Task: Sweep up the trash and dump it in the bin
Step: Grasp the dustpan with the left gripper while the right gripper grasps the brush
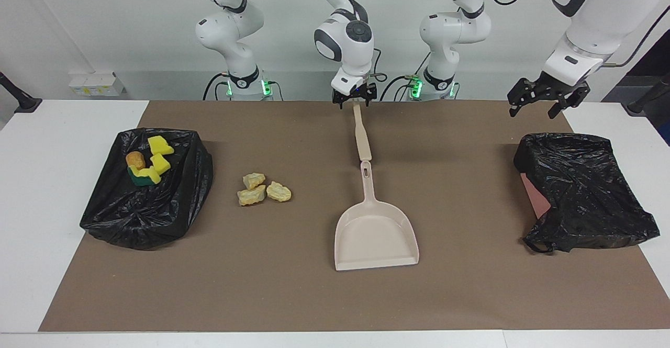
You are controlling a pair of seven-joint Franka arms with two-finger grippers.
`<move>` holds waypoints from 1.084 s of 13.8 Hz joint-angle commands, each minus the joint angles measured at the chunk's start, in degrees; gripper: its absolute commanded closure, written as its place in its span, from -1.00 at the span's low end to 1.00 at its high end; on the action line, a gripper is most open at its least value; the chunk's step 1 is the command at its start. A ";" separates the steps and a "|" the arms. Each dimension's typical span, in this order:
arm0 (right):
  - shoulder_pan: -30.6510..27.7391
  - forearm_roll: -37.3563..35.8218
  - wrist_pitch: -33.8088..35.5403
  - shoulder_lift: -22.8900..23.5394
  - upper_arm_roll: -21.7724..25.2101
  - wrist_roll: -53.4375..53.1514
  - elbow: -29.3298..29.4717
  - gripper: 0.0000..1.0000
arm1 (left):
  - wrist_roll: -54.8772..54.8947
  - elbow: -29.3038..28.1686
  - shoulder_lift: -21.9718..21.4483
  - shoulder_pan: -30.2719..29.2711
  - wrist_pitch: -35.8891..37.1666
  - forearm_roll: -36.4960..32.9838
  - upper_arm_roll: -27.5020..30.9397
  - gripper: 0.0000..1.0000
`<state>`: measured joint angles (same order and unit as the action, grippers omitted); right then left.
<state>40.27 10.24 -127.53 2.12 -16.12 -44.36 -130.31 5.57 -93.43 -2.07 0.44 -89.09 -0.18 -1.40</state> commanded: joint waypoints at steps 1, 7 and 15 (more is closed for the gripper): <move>-0.02 1.45 -2.20 -0.90 0.13 -0.55 -1.36 -0.80 | -0.21 -1.93 -1.27 -0.17 -0.64 -0.17 -0.27 -1.00; -0.46 1.36 -5.72 0.42 0.22 -0.54 -0.65 1.00 | -4.14 -3.34 -0.31 0.70 -2.04 0.26 -0.71 -1.00; -8.44 0.39 6.20 -8.43 0.74 2.95 1.46 1.00 | -13.54 -2.90 2.76 7.45 -8.28 2.55 -0.98 -1.00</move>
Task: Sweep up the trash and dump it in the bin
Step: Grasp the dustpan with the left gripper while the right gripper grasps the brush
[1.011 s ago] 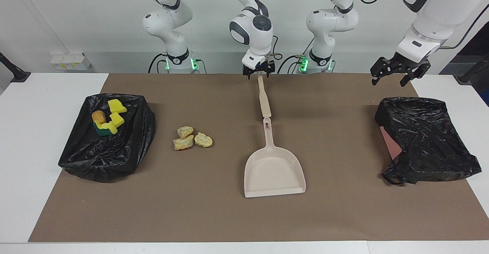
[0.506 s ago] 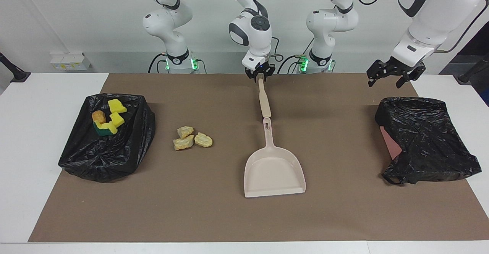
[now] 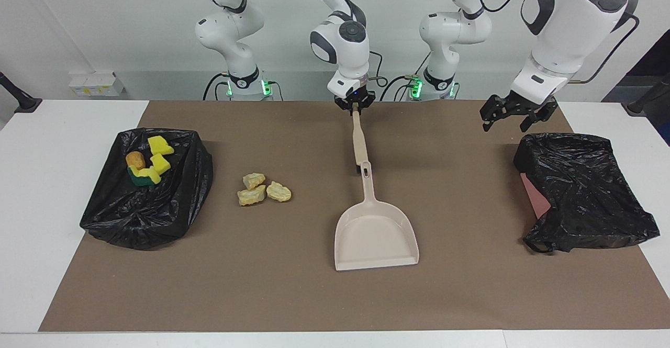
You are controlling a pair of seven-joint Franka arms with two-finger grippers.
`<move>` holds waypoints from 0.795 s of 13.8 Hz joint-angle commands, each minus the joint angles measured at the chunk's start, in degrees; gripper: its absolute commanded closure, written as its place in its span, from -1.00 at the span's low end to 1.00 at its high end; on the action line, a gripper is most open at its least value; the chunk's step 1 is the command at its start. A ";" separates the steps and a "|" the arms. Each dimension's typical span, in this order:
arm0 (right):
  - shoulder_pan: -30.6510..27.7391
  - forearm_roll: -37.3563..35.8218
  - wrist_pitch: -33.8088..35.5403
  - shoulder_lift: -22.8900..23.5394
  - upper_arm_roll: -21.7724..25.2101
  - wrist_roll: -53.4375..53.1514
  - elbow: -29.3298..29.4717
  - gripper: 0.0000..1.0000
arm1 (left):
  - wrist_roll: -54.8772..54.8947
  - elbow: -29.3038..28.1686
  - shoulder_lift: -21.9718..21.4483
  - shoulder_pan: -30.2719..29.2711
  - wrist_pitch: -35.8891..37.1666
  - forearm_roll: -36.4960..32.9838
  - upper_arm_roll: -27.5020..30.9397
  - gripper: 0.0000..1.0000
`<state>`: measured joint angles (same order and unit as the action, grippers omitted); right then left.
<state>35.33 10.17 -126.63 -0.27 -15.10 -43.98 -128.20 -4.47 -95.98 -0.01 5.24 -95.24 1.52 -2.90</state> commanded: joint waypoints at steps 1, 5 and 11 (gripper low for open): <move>-5.78 0.30 8.38 -8.50 -0.28 3.89 -0.82 1.00 | -6.23 -0.61 1.84 4.59 -3.62 0.85 0.53 -1.00; -16.84 -2.77 16.22 -14.58 -0.28 11.36 -0.91 1.00 | -13.52 -1.13 6.67 10.56 -9.15 0.94 0.44 -1.00; -32.93 -14.27 21.95 -14.16 -0.37 28.75 -1.52 1.00 | -21.81 -2.80 13.19 18.58 -18.65 0.94 0.44 -1.00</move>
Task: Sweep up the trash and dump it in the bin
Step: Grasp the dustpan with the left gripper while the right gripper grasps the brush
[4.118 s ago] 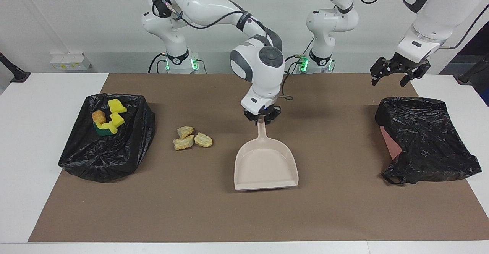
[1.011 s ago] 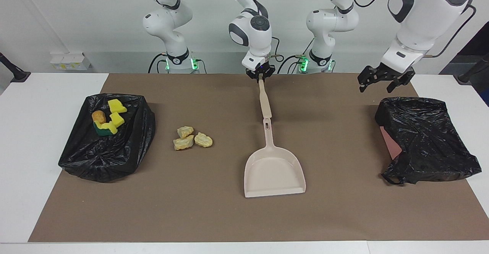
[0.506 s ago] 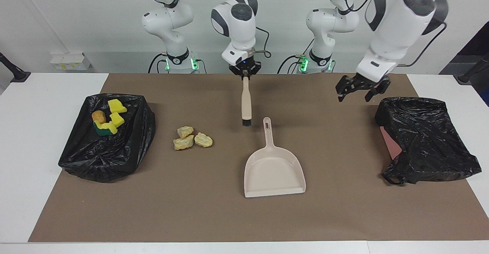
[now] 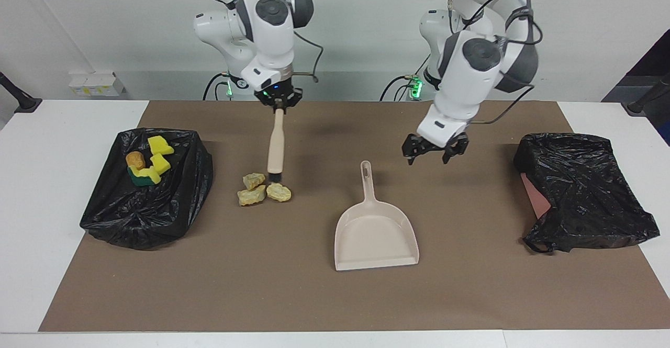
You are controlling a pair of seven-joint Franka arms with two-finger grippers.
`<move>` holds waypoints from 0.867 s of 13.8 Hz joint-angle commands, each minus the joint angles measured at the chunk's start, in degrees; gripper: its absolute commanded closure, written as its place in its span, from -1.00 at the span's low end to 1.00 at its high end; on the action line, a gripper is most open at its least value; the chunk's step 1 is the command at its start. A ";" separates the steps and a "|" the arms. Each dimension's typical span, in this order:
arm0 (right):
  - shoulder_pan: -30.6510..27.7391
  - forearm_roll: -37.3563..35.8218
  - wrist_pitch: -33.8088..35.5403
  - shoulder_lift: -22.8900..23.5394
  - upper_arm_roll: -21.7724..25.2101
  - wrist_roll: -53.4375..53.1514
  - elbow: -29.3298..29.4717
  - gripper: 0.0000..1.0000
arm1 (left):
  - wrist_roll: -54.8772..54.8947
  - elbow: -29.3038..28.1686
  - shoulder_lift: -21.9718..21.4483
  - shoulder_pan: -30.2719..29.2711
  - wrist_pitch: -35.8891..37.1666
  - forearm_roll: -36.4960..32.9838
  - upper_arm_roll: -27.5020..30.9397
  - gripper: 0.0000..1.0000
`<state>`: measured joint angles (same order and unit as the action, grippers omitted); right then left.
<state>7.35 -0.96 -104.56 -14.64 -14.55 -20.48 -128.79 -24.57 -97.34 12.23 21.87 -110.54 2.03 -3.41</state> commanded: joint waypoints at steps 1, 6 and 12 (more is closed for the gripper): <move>-6.80 -6.83 -0.20 1.27 -0.92 7.45 -0.94 1.00 | -2.23 -2.49 1.21 3.08 -4.84 0.43 0.95 -1.00; -11.55 -12.83 -3.36 5.40 -1.10 9.48 -2.96 1.00 | -6.09 -5.92 4.37 8.96 -12.23 0.69 0.86 -1.00; -10.87 -13.20 -4.76 8.75 -1.36 7.74 -3.84 1.00 | -11.46 -3.29 9.83 12.05 -15.41 1.13 1.04 -0.45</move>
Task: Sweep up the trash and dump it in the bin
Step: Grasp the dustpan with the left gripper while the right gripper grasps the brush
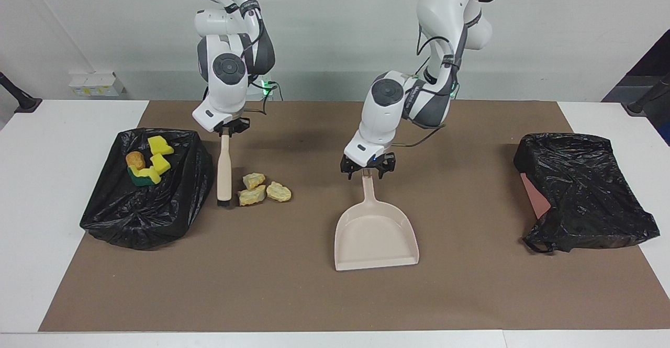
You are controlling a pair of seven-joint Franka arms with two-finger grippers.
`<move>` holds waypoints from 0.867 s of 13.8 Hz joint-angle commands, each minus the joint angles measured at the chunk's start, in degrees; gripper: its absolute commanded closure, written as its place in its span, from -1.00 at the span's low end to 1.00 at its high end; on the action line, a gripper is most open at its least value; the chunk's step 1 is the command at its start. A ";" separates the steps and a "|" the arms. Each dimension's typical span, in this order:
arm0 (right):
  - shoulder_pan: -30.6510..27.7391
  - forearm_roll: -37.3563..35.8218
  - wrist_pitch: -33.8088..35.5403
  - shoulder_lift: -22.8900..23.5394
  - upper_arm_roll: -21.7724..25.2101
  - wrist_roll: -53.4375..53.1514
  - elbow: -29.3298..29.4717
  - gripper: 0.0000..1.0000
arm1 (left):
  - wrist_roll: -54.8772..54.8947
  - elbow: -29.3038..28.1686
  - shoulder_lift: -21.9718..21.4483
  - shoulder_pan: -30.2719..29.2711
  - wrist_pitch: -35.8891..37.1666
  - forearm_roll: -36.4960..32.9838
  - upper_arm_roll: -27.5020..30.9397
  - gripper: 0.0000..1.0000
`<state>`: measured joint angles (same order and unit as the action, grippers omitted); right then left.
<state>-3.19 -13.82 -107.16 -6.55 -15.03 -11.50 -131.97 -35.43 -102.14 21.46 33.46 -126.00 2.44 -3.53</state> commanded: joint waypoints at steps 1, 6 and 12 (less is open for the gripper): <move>0.89 -0.07 -2.00 0.66 -0.87 -1.07 -0.57 1.00 | -0.78 1.50 0.69 0.29 0.05 0.55 1.16 0.39; 7.48 7.22 -1.56 1.72 -0.87 -5.20 -0.22 1.00 | 4.48 2.20 -0.01 -1.64 1.80 -0.15 1.68 1.00; 8.46 8.64 4.41 1.19 -0.35 -11.97 8.21 1.00 | 15.97 -0.86 -8.17 -5.51 7.87 -0.15 1.59 1.00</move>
<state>6.26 -6.28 -105.27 -5.20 -15.49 -22.76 -126.91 -23.98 -99.55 17.83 28.41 -119.76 2.38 -1.67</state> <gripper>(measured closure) 0.736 0.687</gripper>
